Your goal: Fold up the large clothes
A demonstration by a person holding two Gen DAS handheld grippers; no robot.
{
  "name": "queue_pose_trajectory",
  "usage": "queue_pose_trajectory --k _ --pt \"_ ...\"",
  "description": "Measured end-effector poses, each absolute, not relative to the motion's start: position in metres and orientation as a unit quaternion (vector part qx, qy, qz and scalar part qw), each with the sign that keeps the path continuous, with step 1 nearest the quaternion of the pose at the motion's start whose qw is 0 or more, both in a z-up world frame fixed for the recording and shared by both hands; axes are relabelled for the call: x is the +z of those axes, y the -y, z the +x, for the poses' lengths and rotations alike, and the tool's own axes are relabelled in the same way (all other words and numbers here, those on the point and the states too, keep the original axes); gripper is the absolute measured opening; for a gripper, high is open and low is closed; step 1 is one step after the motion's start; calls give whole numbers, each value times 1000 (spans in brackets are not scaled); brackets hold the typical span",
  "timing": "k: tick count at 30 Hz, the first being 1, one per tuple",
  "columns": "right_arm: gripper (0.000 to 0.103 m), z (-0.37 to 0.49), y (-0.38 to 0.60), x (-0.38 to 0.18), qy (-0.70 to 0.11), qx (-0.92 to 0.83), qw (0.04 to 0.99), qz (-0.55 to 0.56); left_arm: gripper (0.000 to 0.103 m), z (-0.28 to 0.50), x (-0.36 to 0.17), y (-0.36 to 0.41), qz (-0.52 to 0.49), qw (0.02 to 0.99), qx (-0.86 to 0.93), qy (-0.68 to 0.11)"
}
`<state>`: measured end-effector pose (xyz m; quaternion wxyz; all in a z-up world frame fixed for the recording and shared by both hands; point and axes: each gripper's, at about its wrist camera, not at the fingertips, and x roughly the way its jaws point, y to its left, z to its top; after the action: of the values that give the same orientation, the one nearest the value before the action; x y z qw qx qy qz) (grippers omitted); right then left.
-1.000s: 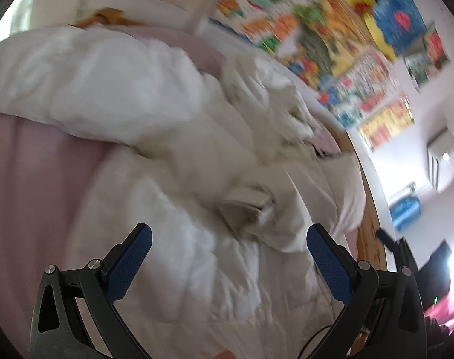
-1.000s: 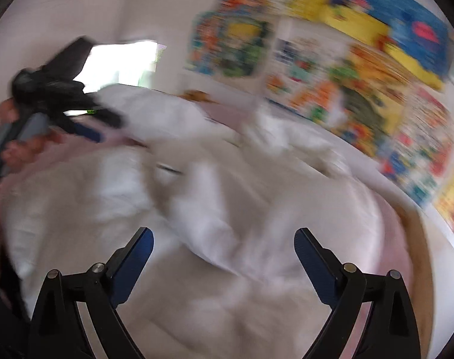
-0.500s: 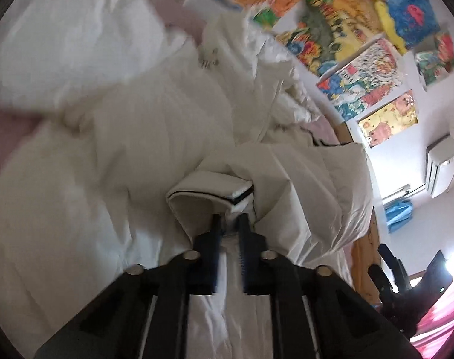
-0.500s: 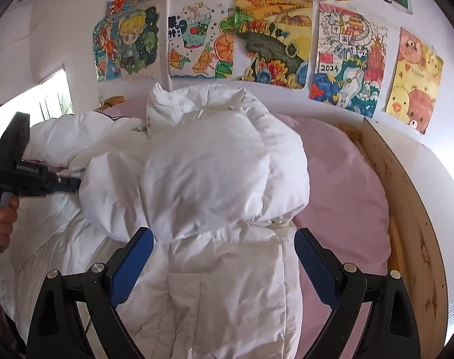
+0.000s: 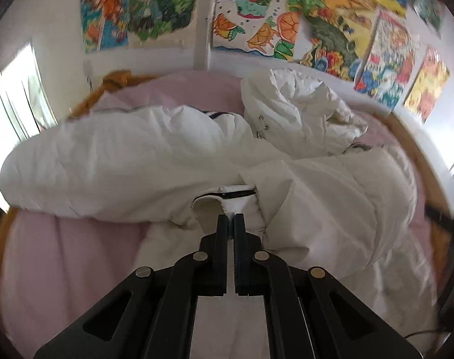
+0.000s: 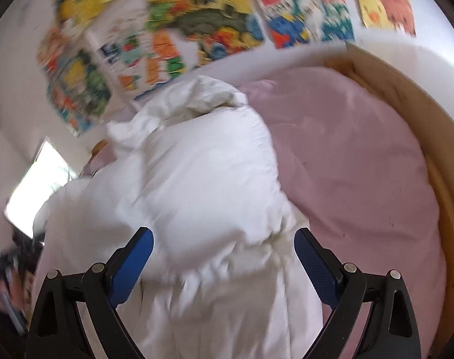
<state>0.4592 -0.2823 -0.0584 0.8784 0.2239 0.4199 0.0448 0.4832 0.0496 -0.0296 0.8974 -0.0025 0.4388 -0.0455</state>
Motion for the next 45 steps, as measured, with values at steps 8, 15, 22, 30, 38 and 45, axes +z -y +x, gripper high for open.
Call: queue_pose_trajectory --k 8,15,22,30,38,45 --pt "103 535 254 -74 -426 -45 902 51 2 492 -66 -47 28 884 3 -467" --pt "102 543 241 -137 -453 -72 889 3 0 504 -123 -68 12 849 44 -527" --pt "103 533 242 -122 -416 -80 906 7 0 467 -92 -90 -71 887 0 -456" --pt "103 494 203 -48 -323 -43 945 6 24 440 -50 -94 -122 895 -53 -425" --pt "103 504 128 -78 -347 12 932 -106 49 466 -61 -66 -101 897 -49 -428" --pt "103 520 126 -113 -374 16 924 -82 51 492 -100 -64 -75 880 -14 -468"
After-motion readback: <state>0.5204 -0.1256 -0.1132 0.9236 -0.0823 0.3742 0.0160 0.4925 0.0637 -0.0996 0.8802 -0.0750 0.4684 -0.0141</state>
